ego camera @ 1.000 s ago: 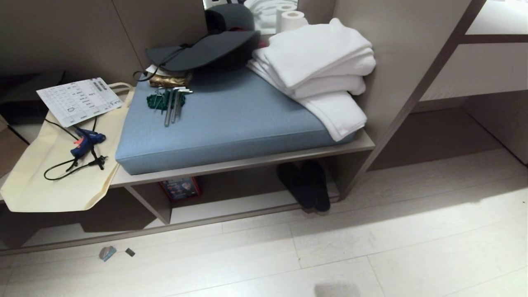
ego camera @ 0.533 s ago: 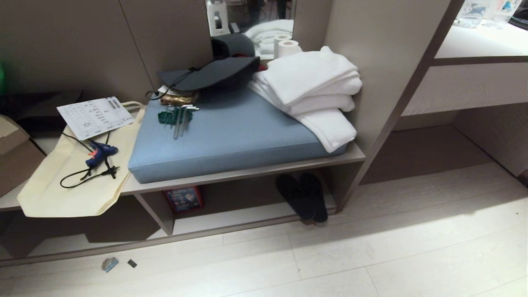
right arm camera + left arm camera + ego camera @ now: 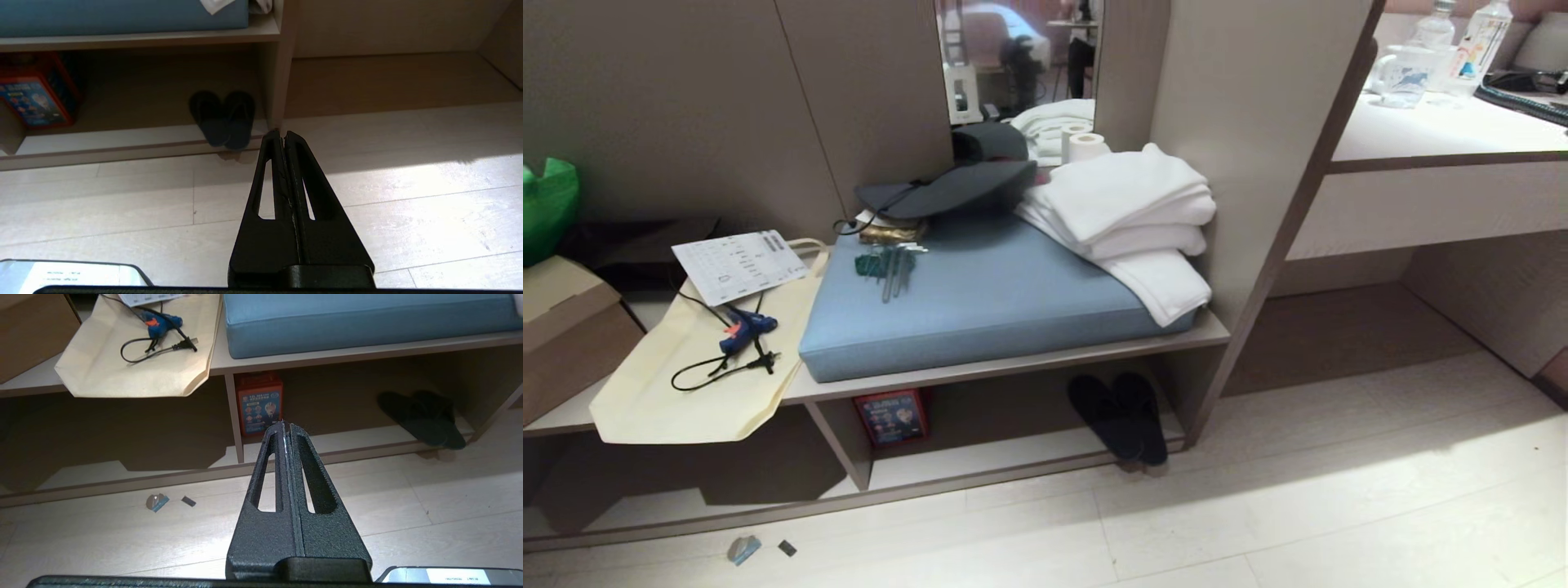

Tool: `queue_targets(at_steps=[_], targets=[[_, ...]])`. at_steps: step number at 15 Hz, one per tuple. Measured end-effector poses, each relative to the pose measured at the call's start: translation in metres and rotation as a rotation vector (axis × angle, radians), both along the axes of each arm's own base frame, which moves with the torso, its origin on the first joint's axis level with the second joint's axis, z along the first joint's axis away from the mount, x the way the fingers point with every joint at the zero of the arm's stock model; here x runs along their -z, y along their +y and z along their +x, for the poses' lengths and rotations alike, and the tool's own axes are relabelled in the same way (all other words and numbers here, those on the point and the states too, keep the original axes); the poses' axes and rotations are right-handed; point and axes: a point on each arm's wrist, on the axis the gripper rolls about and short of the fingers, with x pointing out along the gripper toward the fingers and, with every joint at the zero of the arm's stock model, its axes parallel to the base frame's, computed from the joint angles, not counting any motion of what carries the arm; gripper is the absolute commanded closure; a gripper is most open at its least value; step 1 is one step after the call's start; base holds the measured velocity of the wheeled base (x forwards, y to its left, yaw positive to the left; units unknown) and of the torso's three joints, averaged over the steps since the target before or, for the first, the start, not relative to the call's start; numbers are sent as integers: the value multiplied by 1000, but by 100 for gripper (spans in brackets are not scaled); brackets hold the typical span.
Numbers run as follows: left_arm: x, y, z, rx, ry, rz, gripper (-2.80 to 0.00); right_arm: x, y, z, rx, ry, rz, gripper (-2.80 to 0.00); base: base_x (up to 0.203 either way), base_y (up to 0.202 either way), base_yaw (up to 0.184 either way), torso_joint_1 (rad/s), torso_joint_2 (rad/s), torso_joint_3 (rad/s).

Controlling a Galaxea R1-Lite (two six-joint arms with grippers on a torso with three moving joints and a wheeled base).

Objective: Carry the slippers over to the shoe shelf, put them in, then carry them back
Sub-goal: Pick up the slippers in the shoe cabinet

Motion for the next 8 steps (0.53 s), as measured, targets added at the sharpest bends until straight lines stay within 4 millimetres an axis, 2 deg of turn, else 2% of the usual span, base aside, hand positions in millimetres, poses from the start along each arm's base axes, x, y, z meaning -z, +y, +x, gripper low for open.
queue_targets(at_steps=[5, 8], targets=[[0, 0, 0, 0, 0, 0, 0, 0, 0, 0, -1, 1, -6, 0, 0, 0, 0, 2, 1, 199], [0, 0, 0, 0, 0, 0, 0, 0, 0, 0, -2, 1, -16, 0, 0, 0, 0, 2, 3, 96]])
